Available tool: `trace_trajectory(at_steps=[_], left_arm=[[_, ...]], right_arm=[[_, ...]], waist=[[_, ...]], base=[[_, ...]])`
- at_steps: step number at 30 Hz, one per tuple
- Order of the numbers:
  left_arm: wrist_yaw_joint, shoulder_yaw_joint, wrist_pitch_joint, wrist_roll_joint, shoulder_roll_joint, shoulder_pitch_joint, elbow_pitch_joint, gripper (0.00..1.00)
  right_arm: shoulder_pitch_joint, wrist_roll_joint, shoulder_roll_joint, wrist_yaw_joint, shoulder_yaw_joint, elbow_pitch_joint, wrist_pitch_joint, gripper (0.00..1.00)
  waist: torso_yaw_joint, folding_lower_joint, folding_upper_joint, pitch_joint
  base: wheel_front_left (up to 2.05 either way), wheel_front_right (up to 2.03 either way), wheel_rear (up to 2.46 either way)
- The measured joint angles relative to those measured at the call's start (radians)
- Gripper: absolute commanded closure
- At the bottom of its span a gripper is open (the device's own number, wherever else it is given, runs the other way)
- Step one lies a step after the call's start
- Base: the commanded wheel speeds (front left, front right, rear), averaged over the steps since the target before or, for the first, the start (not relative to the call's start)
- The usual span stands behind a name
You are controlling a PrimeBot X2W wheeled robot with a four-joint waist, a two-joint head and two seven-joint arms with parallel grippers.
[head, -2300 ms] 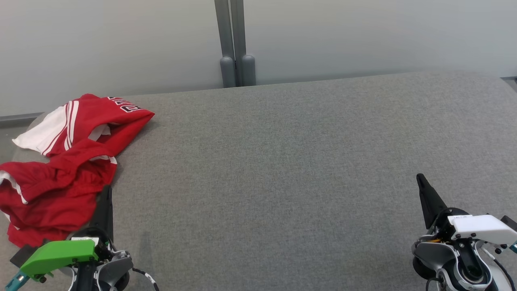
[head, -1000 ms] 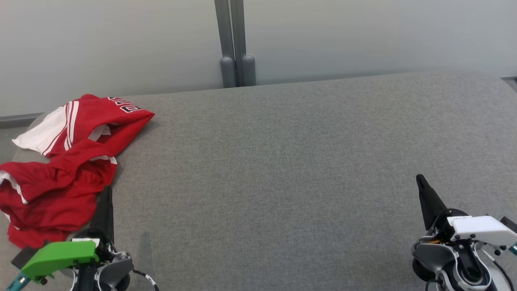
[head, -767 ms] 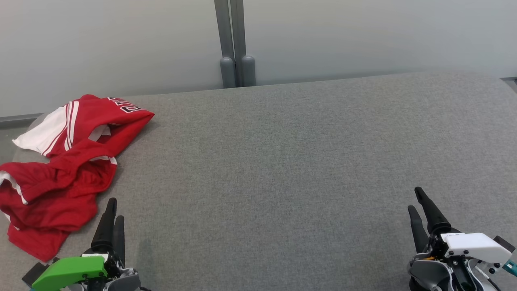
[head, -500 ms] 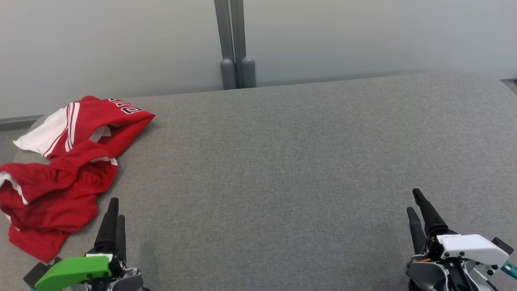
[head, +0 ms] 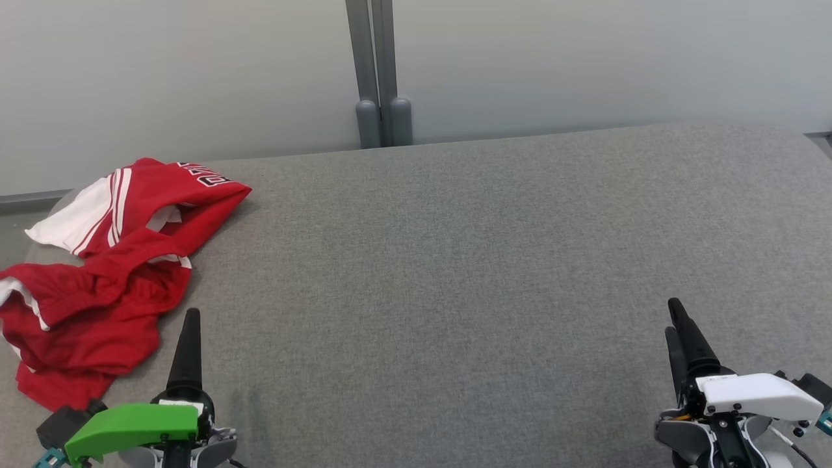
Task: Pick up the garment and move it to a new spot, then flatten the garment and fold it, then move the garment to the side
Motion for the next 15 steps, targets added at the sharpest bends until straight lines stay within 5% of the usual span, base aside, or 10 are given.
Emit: trace_trajectory(at_steps=[15], left_arm=[[0.040,-0.038,-0.054,0.293,0.001,0.024,-0.069,0.00]], right_arm=[[0.020,-0.264,-0.002,0.000,0.027,-0.073,-0.056,0.00]], waist=[[0.001,0.0000,0.0000,-0.011]], base=[[0.00,0.00,0.00]])
